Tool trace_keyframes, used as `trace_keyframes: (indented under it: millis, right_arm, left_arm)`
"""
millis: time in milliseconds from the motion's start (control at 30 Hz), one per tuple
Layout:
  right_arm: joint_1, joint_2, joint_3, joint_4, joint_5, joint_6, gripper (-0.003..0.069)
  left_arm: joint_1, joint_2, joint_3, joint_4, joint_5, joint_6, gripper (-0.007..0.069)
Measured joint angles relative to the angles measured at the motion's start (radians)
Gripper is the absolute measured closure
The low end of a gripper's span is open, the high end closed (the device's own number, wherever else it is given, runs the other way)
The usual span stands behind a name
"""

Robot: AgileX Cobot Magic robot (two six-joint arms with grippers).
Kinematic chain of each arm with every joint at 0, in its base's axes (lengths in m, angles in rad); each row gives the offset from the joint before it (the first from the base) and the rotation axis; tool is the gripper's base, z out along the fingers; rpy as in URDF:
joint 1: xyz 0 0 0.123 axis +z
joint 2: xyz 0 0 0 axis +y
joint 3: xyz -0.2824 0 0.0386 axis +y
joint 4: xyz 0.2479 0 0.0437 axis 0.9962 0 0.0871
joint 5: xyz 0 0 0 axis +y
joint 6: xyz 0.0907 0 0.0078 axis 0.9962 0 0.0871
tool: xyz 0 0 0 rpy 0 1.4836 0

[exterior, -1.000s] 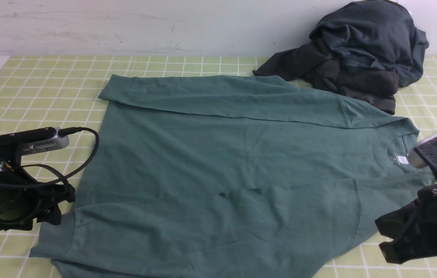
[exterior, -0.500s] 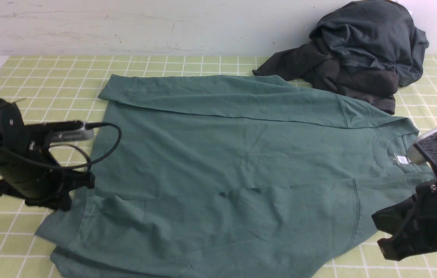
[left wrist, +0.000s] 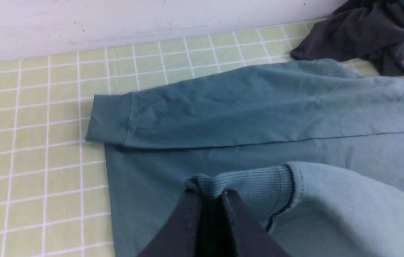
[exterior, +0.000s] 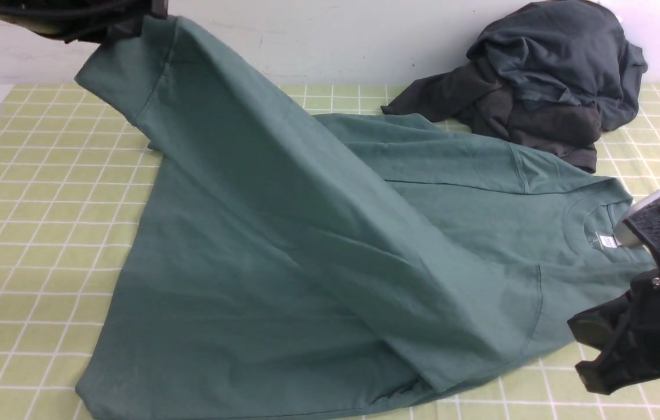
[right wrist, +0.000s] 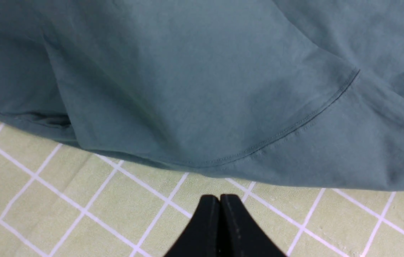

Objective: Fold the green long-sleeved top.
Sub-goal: Use the left arm to drag and place the cuff at the centered position on the left edge of the fabric

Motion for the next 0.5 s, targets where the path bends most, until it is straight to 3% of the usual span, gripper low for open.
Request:
trace_keyframes:
  millis: [300,367,500]
  right_arm:
    - [0.000,0.000,0.000,0.003,0.000,0.000,0.0673]
    - [0.000,0.000,0.000,0.010,-0.002,0.000,0.0673]
    - [0.000,0.000,0.000,0.015,-0.004,0.000,0.0673]
  left_arm:
    - [0.074,0.458,-0.110,0.068,0.020,-0.021,0.0567]
    - [0.086,0.531,-0.200,0.074,0.068,-0.021,0.0525]
    - [0.111,0.693,-0.432,0.074,0.145,-0.032,0.0365]
